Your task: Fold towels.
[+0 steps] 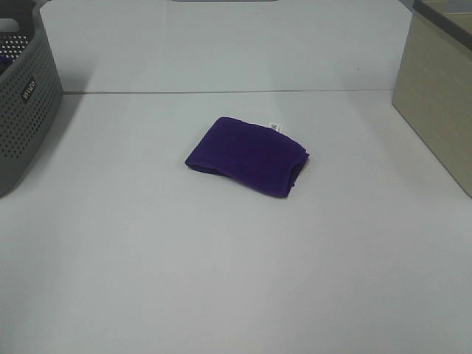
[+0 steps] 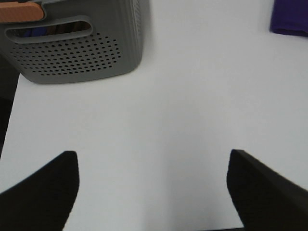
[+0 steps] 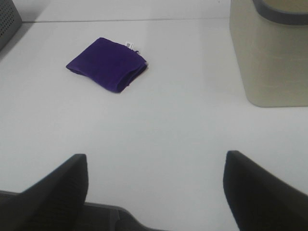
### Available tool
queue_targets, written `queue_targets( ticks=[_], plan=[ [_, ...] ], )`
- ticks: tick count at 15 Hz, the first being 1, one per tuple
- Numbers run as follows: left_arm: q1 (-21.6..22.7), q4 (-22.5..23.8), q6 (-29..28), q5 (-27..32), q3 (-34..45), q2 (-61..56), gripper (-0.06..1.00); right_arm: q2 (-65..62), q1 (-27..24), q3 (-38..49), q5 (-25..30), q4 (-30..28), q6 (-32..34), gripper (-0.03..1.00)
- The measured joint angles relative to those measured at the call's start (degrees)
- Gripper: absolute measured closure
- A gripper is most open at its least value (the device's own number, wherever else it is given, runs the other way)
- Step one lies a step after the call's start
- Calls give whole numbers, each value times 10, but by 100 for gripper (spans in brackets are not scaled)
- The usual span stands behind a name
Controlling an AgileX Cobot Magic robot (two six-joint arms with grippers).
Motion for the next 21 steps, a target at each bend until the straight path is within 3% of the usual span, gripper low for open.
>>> queue_targets(
  ticks=[5,8,14,18,21],
  plan=[
    [0,0,0,20,56,-159,17,-7,0,54,-33,12,-22,20],
    [0,-4,0,5,66,-167,17,-7,0,109,-81,35,-32,20],
    [0,-4,-3,-1,68,-167,17,-7,0,120,-94,44,-32,20],
    [2,-5,-5,-1,68,-167,17,-7,-70,120,-94,48,-32,20],
    [3,-6,-5,-1,68,-167,17,-7,-77,120,-95,49,-32,20]
  ],
)
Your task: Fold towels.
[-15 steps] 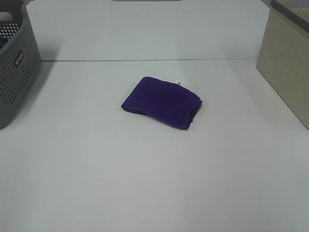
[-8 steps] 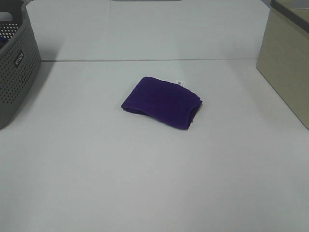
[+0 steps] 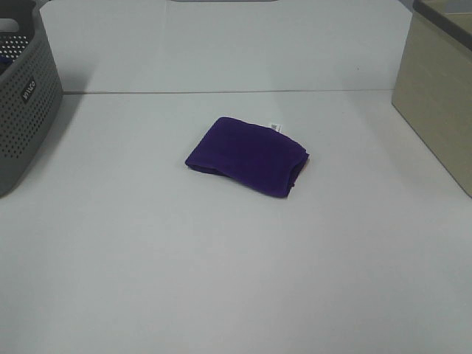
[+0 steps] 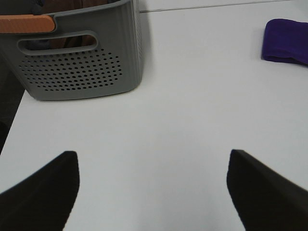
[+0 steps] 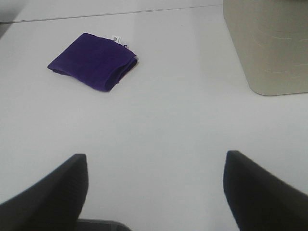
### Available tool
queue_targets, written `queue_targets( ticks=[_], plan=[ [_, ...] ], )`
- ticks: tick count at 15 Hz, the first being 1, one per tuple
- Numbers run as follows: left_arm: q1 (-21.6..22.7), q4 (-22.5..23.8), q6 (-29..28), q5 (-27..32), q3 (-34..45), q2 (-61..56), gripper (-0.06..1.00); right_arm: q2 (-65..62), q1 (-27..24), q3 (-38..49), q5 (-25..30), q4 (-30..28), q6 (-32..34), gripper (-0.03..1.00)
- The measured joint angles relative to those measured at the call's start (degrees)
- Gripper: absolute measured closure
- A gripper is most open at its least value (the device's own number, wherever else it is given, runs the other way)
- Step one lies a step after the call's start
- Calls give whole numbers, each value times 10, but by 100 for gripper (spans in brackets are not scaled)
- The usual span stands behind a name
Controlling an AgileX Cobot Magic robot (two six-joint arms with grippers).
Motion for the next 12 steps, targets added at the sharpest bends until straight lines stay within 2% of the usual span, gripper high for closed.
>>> queue_targets(
  ticks=[12],
  plan=[
    [0,0,-1,0,0,0,17,0,0,0,0,1,0,20]
  ],
)
